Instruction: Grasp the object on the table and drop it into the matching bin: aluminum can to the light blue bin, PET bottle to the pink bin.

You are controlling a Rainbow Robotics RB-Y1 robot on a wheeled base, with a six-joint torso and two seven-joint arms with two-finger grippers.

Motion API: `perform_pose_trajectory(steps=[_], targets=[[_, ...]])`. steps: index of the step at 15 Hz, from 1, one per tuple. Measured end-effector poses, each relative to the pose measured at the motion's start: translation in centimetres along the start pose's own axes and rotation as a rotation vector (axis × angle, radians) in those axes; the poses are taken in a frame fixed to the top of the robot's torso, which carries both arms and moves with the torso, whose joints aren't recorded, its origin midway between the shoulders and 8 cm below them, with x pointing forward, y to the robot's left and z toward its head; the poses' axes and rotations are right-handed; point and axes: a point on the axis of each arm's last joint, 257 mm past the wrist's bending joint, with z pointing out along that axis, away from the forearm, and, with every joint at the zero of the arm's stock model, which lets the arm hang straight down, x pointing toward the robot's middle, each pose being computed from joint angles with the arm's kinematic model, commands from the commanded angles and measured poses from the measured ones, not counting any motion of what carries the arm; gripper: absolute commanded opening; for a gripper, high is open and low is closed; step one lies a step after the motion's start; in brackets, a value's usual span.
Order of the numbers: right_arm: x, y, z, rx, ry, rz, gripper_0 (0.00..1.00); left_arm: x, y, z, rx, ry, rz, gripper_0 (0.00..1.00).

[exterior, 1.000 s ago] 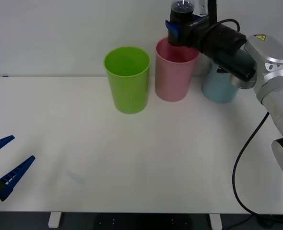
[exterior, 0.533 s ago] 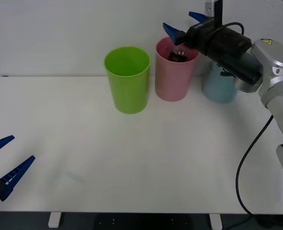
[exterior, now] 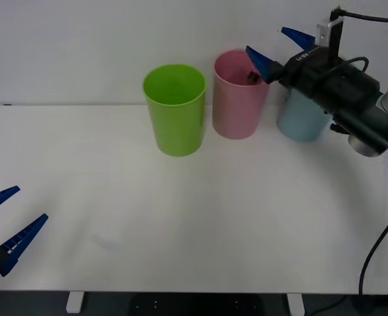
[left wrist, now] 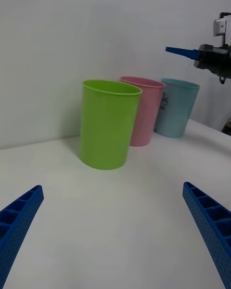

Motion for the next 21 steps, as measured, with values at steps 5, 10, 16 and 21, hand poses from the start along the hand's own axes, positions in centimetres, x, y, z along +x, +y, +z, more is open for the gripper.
perform_pose_trajectory(steps=[5,10,16,21], targets=[[1.0,0.5,-7.9,-0.022,0.013,-0.033,1.0,0.0,0.0,0.0,0.0,0.0,0.0,1.0],[2.7,1.8,-14.4,-0.113,0.033,-0.048,1.0,0.0,0.0,0.0,0.0,0.0,0.0,1.0],[5.4,4.5,-21.1,-0.18,0.079,-0.14,1.0,0.0,0.0,0.0,0.0,0.0,0.0,1.0],[7.2,6.9,-25.4,-0.172,0.138,-0.117,1.0,0.0,0.0,0.0,0.0,0.0,0.0,1.0]])
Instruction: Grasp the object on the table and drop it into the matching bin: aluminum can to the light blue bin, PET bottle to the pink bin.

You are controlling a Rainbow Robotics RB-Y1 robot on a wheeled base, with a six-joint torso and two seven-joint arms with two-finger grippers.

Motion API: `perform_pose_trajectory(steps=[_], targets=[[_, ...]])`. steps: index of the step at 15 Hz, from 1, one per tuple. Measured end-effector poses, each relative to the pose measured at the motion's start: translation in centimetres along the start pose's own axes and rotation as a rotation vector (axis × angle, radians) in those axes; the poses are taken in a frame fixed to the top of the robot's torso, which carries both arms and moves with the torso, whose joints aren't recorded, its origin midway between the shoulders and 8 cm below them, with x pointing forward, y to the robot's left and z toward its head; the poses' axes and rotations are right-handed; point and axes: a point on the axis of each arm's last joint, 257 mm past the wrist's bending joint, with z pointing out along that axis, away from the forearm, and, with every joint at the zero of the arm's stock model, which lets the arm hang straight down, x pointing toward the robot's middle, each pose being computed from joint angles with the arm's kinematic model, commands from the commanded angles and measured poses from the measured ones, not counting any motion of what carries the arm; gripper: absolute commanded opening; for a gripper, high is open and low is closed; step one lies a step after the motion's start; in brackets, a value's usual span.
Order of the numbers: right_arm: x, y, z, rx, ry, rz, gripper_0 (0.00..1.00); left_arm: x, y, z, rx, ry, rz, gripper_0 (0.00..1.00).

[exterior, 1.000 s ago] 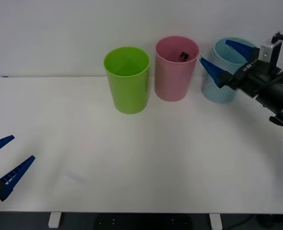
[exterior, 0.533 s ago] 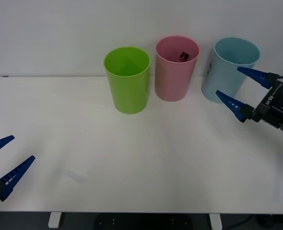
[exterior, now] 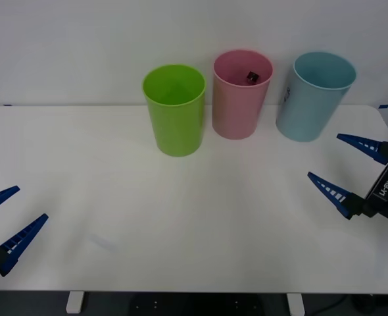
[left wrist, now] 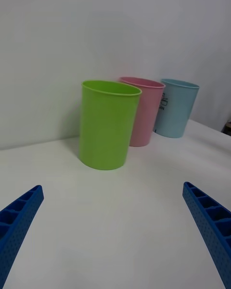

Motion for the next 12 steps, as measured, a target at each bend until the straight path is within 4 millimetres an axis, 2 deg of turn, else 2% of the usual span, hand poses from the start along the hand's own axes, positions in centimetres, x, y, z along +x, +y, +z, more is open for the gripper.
perform_pose_trajectory(steps=[8,12], targets=[[2.3,5.8,-4.1,-0.028,0.085,0.047,1.0,0.0,0.0,0.0,0.0,0.0,0.0,1.0],[2.7,6.9,-4.4,-0.044,0.093,0.055,1.0,0.0,0.0,0.0,0.0,0.0,0.0,1.0]])
